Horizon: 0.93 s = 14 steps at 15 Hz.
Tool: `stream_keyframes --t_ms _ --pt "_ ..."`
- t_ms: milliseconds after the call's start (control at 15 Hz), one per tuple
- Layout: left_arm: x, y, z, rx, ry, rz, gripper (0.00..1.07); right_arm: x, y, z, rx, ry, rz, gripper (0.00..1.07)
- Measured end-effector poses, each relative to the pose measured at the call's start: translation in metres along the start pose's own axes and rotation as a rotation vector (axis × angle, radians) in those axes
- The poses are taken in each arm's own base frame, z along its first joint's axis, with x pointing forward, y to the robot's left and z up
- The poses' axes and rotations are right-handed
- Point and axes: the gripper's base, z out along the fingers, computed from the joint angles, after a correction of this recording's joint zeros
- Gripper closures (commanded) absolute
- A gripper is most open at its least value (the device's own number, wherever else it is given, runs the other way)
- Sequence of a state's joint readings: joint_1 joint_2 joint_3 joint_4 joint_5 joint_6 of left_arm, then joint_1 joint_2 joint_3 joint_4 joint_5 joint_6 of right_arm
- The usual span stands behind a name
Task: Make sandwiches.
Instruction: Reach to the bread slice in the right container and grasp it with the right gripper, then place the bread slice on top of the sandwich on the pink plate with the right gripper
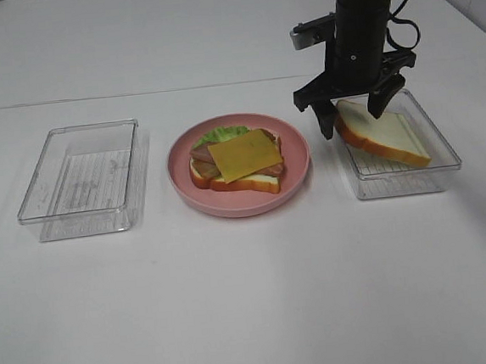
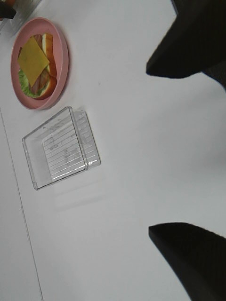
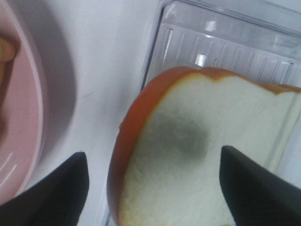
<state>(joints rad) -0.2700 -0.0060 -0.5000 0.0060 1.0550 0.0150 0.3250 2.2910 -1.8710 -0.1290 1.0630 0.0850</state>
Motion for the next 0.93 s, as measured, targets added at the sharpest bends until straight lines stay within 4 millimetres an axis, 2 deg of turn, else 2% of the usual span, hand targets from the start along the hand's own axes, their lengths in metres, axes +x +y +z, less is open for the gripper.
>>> stream_keyframes --t_ms 267,400,533,733,933 --pt "0.000 0.000 0.000 0.005 0.000 -0.003 0.27 0.001 -0.002 0.000 0.037 0.015 -0.013 0.72" --pt "0.000 0.000 0.000 0.000 0.000 0.000 0.27 0.002 0.001 -0.001 0.043 0.024 -0.009 0.91" --pt "0.000 0.000 0.000 0.000 0.000 0.000 0.27 0.003 0.001 -0.001 0.047 0.028 -0.002 1.05" --pt "0.000 0.000 0.000 0.000 0.000 0.000 0.27 0.003 -0.001 -0.004 0.057 0.022 0.015 1.07" --pt "0.000 0.000 0.000 0.000 0.000 0.000 0.27 0.006 -0.008 -0.036 0.081 -0.023 0.020 1.07"
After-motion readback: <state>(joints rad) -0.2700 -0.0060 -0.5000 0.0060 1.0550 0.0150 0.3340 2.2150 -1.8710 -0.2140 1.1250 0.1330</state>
